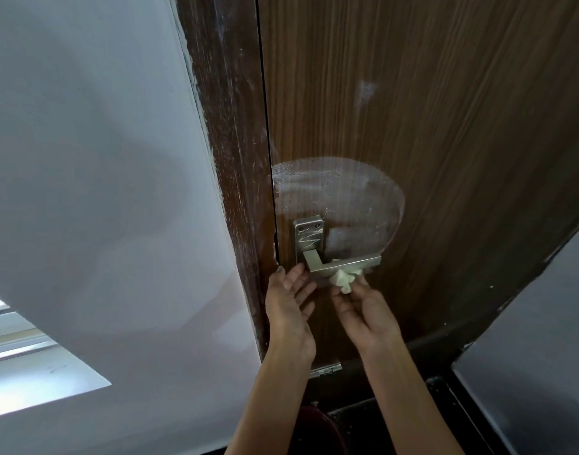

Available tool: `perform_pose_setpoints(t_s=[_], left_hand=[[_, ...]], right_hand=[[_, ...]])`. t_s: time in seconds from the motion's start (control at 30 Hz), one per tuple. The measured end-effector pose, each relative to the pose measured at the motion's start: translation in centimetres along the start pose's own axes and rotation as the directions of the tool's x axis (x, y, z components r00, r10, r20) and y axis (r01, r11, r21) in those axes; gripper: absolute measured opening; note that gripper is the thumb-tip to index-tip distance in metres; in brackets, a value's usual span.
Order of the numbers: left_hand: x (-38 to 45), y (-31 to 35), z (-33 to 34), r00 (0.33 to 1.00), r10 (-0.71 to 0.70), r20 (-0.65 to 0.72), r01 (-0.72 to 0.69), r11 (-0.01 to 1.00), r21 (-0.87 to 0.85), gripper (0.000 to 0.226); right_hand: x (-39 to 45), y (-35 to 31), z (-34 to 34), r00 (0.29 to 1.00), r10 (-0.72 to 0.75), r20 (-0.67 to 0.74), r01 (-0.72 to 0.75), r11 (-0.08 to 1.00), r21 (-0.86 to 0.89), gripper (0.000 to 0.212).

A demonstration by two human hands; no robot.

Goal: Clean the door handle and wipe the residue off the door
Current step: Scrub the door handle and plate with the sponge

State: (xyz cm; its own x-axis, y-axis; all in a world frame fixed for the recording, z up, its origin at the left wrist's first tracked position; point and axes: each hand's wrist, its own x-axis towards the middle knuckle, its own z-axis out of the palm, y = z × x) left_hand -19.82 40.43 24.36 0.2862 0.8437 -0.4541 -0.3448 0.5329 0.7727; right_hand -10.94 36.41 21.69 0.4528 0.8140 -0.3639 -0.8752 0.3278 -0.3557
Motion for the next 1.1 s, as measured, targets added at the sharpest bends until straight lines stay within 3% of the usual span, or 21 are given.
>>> perform_pose_setpoints(t_s=[0.1, 0.3, 0.43, 0.53, 0.63, 0.7, 0.77, 0.83, 0.93, 1.0, 1.1], left_hand=[[0.2, -0.2, 0.1, 1.000, 0.004, -0.001, -0.004, 1.000, -0.013, 0.040], [0.4, 0.0, 0.6, 0.999, 0.011, -0.031, -0.013, 0.998, -0.062, 0.036], [0.5, 0.0, 0.5, 1.000, 0.014, -0.027, -0.015, 0.999, -0.030, 0.036], [0.5, 0.2, 0.3, 1.000, -0.020, -0.003, 0.020, 0.996, -0.083, 0.034], [0.3, 0.4, 0.4, 0.998, -0.059, 0.032, 0.063, 0.988, -0.143, 0.030], [0.1, 0.3, 0.7, 0.997, -0.061, 0.053, 0.068, 0.985, -0.157, 0.029], [-0.1, 0.1, 1.0, 0.995, -0.070, 0.074, 0.081, 0.985, -0.154, 0.030], [-0.2, 0.1, 1.1, 0.990, -0.106, 0.095, 0.120, 0.980, -0.157, 0.034], [0.0, 0.2, 0.9, 0.985, -0.137, 0.104, 0.151, 0.978, -0.143, 0.038], [0.2, 0.2, 0.8, 0.985, -0.127, 0.116, 0.142, 0.981, -0.133, 0.037], [0.5, -0.1, 0.5, 0.983, -0.118, 0.139, 0.134, 0.985, -0.113, 0.033]], right_hand=[[0.1, -0.2, 0.4, 0.998, -0.058, -0.030, 0.059, 0.997, 0.051, 0.035], [-0.5, 2.0, 1.5, 0.997, 0.062, -0.052, -0.064, 0.997, -0.048, 0.027], [-0.2, -1.1, 1.5, 0.959, -0.133, -0.250, 0.157, 0.984, 0.079, 0.035], [-0.1, -2.0, 1.3, 0.850, -0.364, -0.382, 0.354, 0.930, -0.099, 0.028], [-0.2, -0.9, 1.3, 0.688, -0.669, -0.281, 0.562, 0.736, -0.376, 0.028], [-0.2, 0.6, 1.0, 0.531, -0.846, -0.044, 0.655, 0.443, -0.613, 0.027], [-0.3, 2.4, 0.4, 0.409, -0.871, 0.274, 0.693, 0.101, -0.713, 0.031], [-0.1, 4.0, -0.3, 0.354, -0.759, 0.547, 0.710, -0.162, -0.685, 0.031], [0.2, 3.9, -1.3, 0.327, -0.577, 0.748, 0.726, -0.353, -0.590, 0.030], [0.6, 2.5, -2.0, 0.283, -0.564, 0.776, 0.683, -0.449, -0.576, 0.033], [1.0, 1.3, -1.7, 0.261, -0.677, 0.688, 0.628, -0.423, -0.654, 0.029]])
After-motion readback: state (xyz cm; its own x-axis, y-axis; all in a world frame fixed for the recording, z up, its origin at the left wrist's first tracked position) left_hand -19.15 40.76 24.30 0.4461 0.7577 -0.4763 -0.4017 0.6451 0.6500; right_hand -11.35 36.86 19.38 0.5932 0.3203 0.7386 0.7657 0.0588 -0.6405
